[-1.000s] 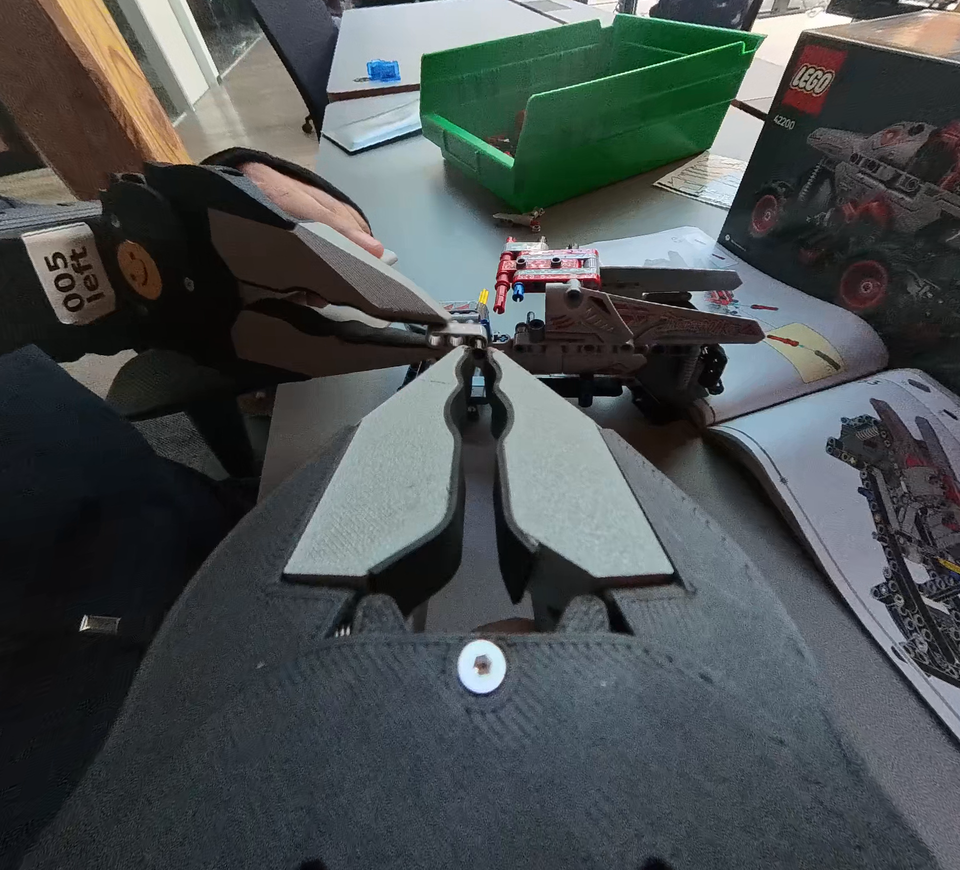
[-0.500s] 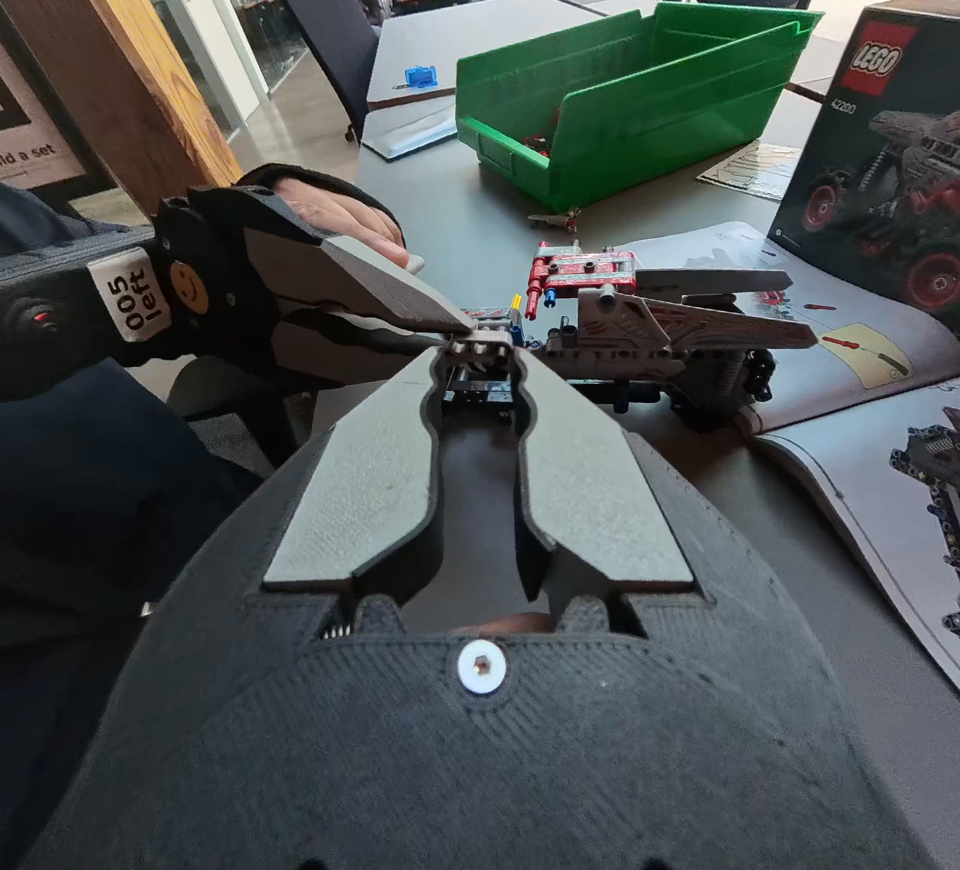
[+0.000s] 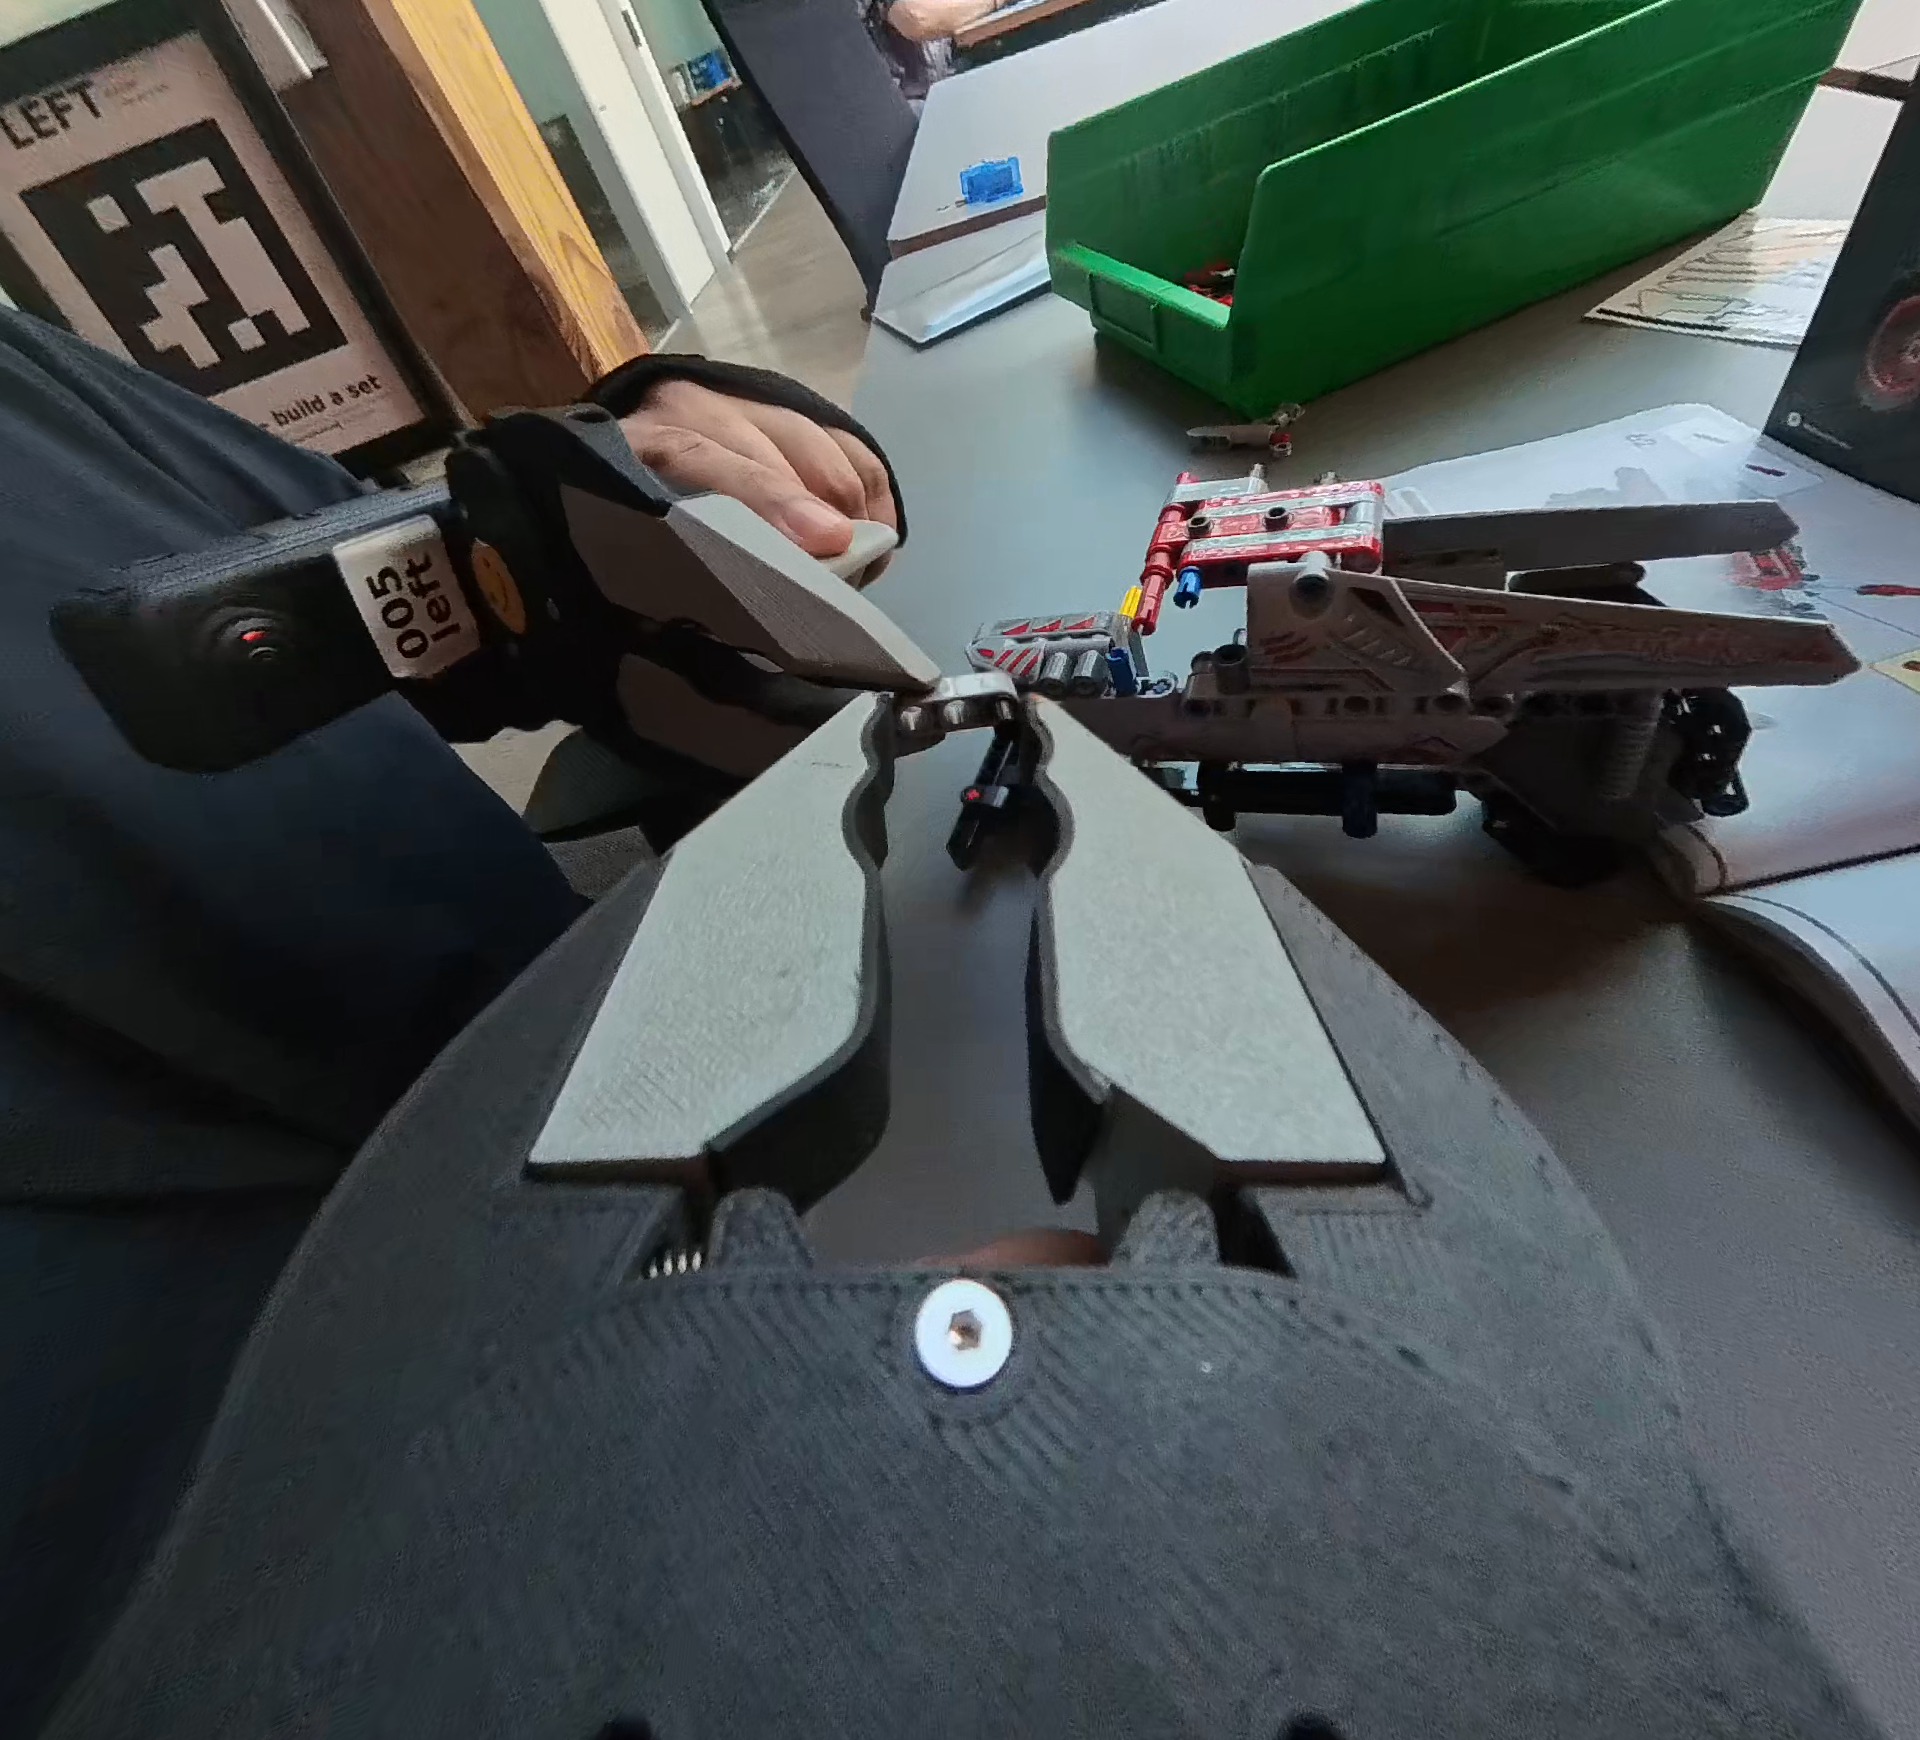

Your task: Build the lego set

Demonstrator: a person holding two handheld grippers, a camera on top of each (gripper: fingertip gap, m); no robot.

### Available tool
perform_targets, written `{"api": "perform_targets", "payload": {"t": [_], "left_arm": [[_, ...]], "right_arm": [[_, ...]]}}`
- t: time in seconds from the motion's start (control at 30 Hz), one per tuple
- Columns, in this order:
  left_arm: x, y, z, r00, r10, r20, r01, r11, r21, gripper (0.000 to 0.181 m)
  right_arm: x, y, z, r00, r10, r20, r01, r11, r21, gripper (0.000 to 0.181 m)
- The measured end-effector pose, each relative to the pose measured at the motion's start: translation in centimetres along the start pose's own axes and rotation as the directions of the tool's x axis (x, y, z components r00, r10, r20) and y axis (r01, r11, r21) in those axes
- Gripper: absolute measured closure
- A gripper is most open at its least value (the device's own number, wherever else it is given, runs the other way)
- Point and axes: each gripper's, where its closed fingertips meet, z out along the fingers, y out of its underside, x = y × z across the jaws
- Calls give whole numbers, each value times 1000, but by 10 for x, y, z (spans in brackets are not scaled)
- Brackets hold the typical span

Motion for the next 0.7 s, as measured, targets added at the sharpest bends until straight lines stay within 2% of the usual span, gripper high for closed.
{"api": "perform_targets", "payload": {"t": [0.03, 0.27, 0.43, 0.6, 0.7], "left_arm": [[0, 0, 0, 1000, -21, -4, 21, 1000, 5, 177], [1, 2, -2, 992, -120, -44, 122, 992, 35, 174], [-8, 13, -10, 975, -214, -67, 215, 977, 12, 164], [-29, 66, -10, 927, -351, -133, 328, 930, -167, 154], [-31, 89, -2, 907, -377, -186, 344, 920, -186, 157]], "right_arm": [[0, 0, 0, 1000, -14, -7, 14, 1000, -1, 161], [2, 0, 1, 972, -210, -106, 206, 978, -44, 161], [20, 0, 0, 933, -252, -257, 240, 968, -76, 161], [31, 1, 3, 932, -203, -301, 194, 979, -60, 161], [37, 1, 1, 930, -190, -314, 184, 982, -51, 160]]}}
